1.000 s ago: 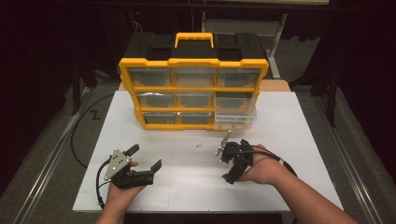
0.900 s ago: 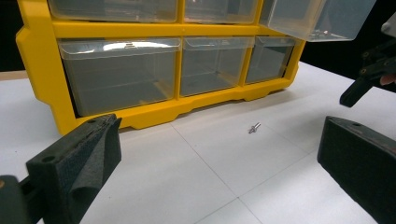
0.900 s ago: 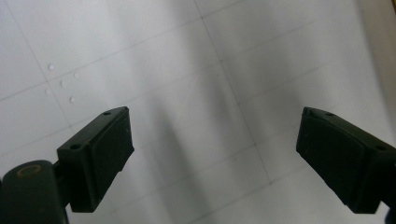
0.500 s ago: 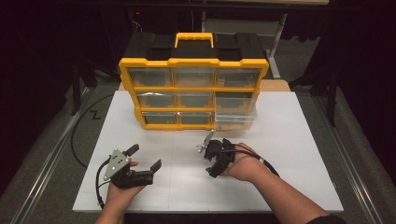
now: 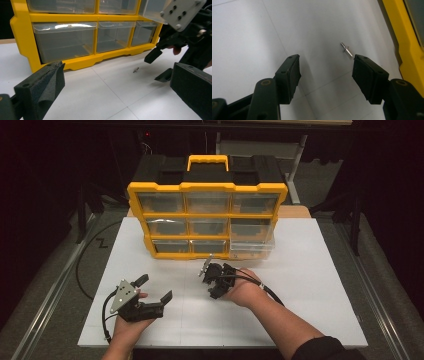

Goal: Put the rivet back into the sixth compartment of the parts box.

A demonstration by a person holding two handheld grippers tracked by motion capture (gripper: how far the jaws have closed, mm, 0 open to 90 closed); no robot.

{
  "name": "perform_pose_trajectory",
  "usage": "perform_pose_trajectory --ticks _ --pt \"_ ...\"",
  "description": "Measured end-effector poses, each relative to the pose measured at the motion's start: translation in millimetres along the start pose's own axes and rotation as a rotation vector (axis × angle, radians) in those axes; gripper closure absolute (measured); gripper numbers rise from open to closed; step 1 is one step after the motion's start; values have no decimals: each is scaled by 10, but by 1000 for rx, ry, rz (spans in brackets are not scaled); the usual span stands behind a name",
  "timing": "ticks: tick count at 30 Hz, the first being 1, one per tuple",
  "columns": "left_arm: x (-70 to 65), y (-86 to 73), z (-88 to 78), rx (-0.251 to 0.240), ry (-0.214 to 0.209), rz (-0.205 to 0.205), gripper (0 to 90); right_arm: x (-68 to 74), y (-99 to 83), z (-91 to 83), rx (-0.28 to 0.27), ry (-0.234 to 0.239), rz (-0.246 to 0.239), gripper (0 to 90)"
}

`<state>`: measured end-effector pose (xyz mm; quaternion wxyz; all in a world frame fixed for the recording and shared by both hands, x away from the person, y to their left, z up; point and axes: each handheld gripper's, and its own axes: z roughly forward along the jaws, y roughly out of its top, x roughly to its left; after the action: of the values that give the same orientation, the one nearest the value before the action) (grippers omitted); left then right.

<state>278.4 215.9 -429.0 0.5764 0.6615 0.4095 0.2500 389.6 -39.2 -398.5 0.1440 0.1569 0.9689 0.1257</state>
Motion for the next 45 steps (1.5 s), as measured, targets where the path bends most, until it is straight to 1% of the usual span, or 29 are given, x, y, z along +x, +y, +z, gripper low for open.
perform_pose_trajectory --ticks 1,2,3,5,6,7,8,9,11,14,15,18,19,21,22,23,24,25,26,27,28,31,32,33,34,37,41,45 --pt "0 0 0 0 -1 0 4 7 14 23 12 -3 9 398" --pt "0 0 0 0 -1 0 4 -2 26 50 11 -8 -2 387" --pt "1 1 -1 0 -1 0 4 -4 36 59 25 -5 -1 380" --pt "1 2 -2 -1 -1 0 4 2 55 96 26 -21 4 347" --pt "2 2 -2 1 -1 0 4 -2 62 107 27 -21 2 338" --pt "2 1 -1 1 -2 0 4 -1 73 124 31 -16 8 323" --pt "0 1 2 -1 -2 -2 4 10 79 142 31 -21 15 310" --pt "-2 0 4 -2 -3 -2 4 6 89 153 29 -19 4 308" --pt "-3 0 4 -1 -5 -1 4 7 107 172 42 -14 9 294" --pt "2 2 -3 1 -5 1 4 -12 131 200 47 0 14 285" --pt "3 2 -3 1 -5 1 4 -19 134 210 46 -4 15 282" --pt "2 2 -3 2 -5 0 4 -45 151 219 51 17 27 270" --pt "1 2 -2 1 -6 -1 4 -49 149 230 41 21 31 264" --pt "0 2 -1 0 -7 -2 4 -78 149 241 49 37 45 241" --pt "1 3 -2 0 -6 -3 4 -90 147 249 45 40 44 234" --pt "1 3 -2 0 -6 -3 4 -94 145 251 55 50 63 231" --pt "2 3 -2 0 -6 -3 4 -105 143 258 51 57 63 224" --pt "1 3 -2 -2 -6 -5 4 -113 142 260 58 62 75 220" --pt "-1 3 -1 -4 -6 -6 4 -122 141 263 58 73 82 221" --pt "-1 3 -2 -2 -6 -5 4 -136 135 277 42 81 76 223" --pt "-1 3 -1 -2 -7 -3 4 -142 138 273 52 89 83 228" --pt "-2 2 1 -1 -8 -4 4 -164 141 283 56 102 84 237" --pt "-3 2 2 -1 -8 -4 4 -174 143 286 56 121 84 247" --pt "-3 2 2 -1 -8 -3 4 -175 146 284 61 118 85 248" --pt "-2 2 2 -1 -8 -3 4 -182 147 291 56 131 83 251" --pt "-2 3 1 -2 -8 -3 4 -192 159 291 67 143 80 276" --pt "-3 5 -3 -5 -7 -5 4 -197 164 285 72 167 81 340" --pt "-2 6 -3 -5 -6 -5 4 -182 162 272 65 178 64 410"
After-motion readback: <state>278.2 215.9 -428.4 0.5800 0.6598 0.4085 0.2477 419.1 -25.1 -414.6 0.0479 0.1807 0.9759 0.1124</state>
